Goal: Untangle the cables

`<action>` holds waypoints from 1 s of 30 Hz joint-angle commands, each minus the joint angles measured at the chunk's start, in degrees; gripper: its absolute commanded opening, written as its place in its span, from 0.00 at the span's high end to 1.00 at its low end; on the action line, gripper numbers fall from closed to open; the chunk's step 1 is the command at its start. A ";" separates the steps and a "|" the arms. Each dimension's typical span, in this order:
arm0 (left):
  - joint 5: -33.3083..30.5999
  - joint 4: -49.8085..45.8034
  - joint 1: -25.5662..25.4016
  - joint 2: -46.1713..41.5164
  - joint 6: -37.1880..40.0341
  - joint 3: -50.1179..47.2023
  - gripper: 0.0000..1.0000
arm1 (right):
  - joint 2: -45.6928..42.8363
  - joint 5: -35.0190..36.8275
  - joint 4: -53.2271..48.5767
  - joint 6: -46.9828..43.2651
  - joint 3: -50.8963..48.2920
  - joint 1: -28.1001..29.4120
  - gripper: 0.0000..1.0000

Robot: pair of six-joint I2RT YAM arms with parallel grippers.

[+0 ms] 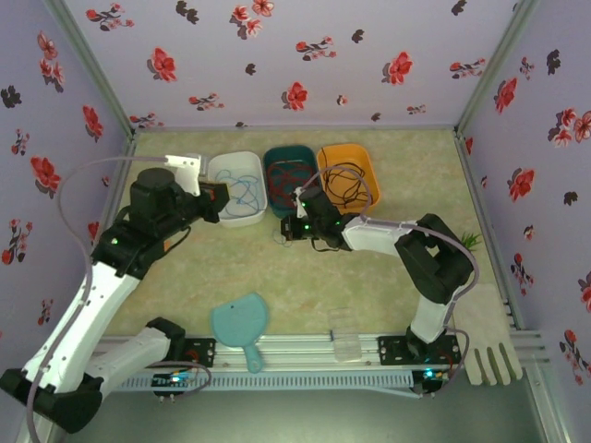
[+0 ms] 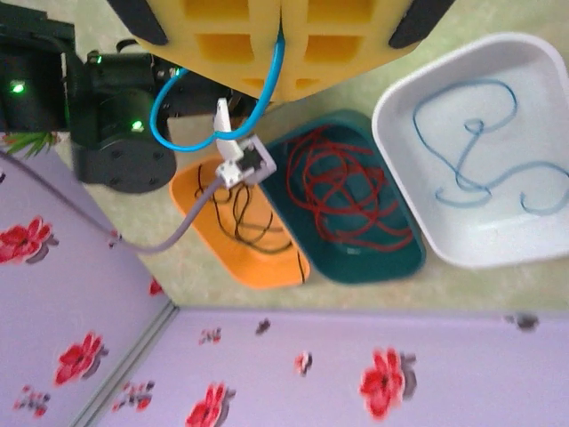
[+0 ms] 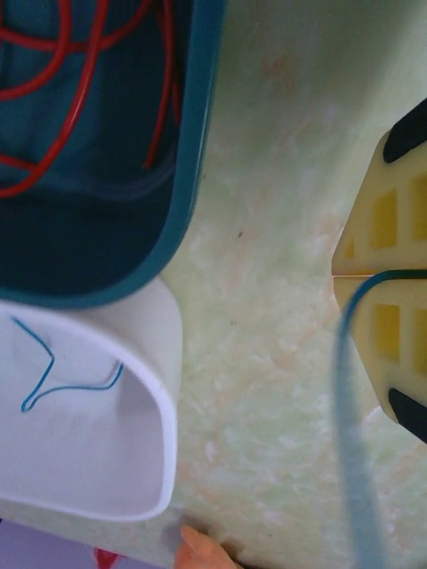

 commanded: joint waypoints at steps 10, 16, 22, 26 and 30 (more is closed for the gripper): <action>-8.94 -0.16 0.91 -2.65 6.35 8.54 1.00 | -0.77 0.69 -0.95 1.77 -3.26 -0.82 0.69; -9.38 0.76 1.07 -1.82 7.58 10.68 1.00 | -2.62 1.52 -2.05 1.29 -4.74 -0.84 0.78; -9.80 0.83 1.24 -0.26 8.62 12.48 1.00 | -3.76 1.93 -3.11 0.91 -5.19 -0.90 0.82; -11.50 0.21 1.98 2.28 9.45 14.25 1.00 | -7.42 3.26 -6.02 -0.96 -5.31 -0.90 0.74; -11.89 0.55 4.15 5.98 9.68 16.18 1.00 | -13.28 6.99 -11.25 -4.19 -5.04 -0.91 0.62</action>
